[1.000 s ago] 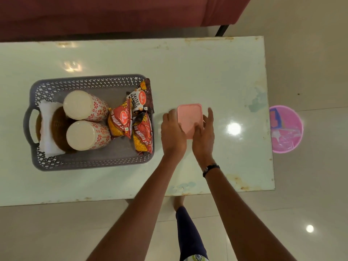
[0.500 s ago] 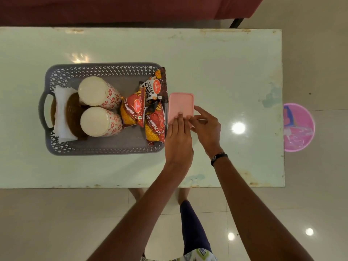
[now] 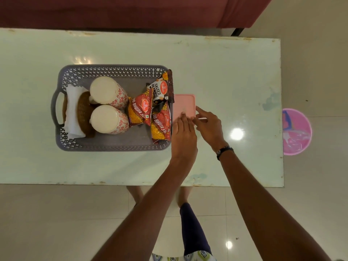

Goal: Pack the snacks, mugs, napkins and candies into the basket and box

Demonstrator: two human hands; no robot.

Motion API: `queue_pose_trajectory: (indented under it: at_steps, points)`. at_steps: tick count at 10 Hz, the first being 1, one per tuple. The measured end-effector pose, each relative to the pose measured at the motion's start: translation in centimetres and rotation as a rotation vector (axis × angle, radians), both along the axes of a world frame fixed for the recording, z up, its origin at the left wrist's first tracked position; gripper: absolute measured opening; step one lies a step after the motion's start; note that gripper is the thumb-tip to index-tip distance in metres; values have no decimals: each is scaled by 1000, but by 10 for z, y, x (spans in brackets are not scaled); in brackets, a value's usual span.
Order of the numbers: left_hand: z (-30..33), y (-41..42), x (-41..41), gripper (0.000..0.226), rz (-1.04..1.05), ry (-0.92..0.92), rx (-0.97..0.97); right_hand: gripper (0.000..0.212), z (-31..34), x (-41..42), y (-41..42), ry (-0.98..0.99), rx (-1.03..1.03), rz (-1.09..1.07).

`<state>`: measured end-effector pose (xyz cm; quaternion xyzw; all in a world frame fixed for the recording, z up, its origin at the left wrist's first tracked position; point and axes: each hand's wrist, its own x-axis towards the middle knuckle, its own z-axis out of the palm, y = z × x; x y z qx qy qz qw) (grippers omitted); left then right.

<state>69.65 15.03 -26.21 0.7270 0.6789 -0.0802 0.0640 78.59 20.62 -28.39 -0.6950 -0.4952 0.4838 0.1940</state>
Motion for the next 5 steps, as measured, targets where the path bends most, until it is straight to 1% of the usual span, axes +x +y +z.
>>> queue_pose_trajectory:
  at_steps: [1,2,3,4,5]
  points:
    - [13,-3,-15,64,-44,-121,9,50,15,-5,-10,-101,38,47]
    - [37,-13,-41,62,-159,-255,79,45,38,-15,-26,-145,139,-74]
    - [68,-29,-82,59,-202,-336,117,41,73,-30,-42,-145,202,-111]
    - [95,-39,-143,54,-169,-370,172,37,111,-56,-53,-130,283,-113]
    - [140,-34,-198,55,-115,-336,198,35,160,-83,-53,-106,320,-100]
